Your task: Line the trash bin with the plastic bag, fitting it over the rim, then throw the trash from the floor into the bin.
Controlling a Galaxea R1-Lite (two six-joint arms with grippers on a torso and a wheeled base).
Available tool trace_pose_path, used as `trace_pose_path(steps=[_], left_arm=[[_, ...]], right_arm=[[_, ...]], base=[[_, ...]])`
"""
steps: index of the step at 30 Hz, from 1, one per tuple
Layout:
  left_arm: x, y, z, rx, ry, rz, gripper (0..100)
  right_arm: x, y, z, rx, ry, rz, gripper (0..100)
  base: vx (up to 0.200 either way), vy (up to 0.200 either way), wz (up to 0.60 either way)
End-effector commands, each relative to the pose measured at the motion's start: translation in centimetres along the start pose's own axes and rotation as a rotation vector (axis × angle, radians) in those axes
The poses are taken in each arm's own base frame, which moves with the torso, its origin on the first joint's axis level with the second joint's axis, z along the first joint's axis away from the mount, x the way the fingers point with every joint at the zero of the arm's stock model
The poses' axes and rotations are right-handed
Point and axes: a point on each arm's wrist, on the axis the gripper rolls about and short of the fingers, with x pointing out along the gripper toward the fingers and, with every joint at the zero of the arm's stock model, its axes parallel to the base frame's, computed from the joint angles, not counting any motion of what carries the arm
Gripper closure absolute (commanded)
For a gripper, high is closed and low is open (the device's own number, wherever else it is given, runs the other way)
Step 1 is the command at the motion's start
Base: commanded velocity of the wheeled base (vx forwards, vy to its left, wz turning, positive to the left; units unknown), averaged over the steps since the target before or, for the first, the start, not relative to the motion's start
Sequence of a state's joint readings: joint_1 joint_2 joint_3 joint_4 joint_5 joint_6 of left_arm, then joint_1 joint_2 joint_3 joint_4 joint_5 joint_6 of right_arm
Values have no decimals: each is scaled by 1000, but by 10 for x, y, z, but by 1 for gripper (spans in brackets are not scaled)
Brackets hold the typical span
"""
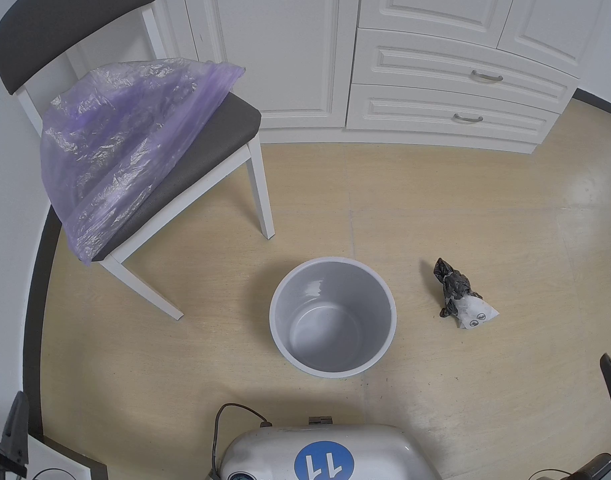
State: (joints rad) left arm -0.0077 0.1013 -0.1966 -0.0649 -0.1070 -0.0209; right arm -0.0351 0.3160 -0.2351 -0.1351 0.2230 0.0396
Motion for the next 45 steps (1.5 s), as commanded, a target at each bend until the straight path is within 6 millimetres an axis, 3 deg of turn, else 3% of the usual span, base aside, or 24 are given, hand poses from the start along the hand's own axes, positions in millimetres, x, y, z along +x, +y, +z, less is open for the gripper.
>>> trace_pose_path(steps=[1, 2, 3, 8, 15, 20, 28, 33, 38, 45], left_arm=[[46, 6, 35, 92, 174, 92, 0], [46, 6, 35, 92, 174, 92, 0], [60, 9, 39, 130, 225, 120, 0], [93, 14, 44, 188, 244, 136, 0], [134, 15, 43, 339, 285, 177, 0], [158, 3, 39, 357, 345, 121, 0], [215, -27, 16, 401, 425, 266, 0], [228, -28, 5, 410, 444, 291, 0], [232, -15, 7, 402, 449, 352, 0], [240, -12, 6, 400, 457, 370, 0]], right_arm=[[51, -11, 35, 68, 119, -37, 0], [51, -11, 35, 68, 119, -37, 0], [58, -13, 41, 69, 85, -48, 0], [73, -17, 47, 81, 35, -123, 0], [73, -17, 57, 75, -37, -203, 0], [76, -16, 65, 74, -56, -218, 0], [93, -6, 68, 116, -23, -273, 0], [99, -1, 67, 118, -13, -265, 0], [99, -1, 68, 119, -21, -266, 0], [101, -1, 68, 122, -21, -264, 0]], base=[[0, 0, 0], [0, 0, 0], [0, 0, 0], [0, 0, 0], [0, 0, 0], [0, 0, 0], [0, 0, 0], [0, 0, 0], [0, 0, 0], [0, 0, 0]])
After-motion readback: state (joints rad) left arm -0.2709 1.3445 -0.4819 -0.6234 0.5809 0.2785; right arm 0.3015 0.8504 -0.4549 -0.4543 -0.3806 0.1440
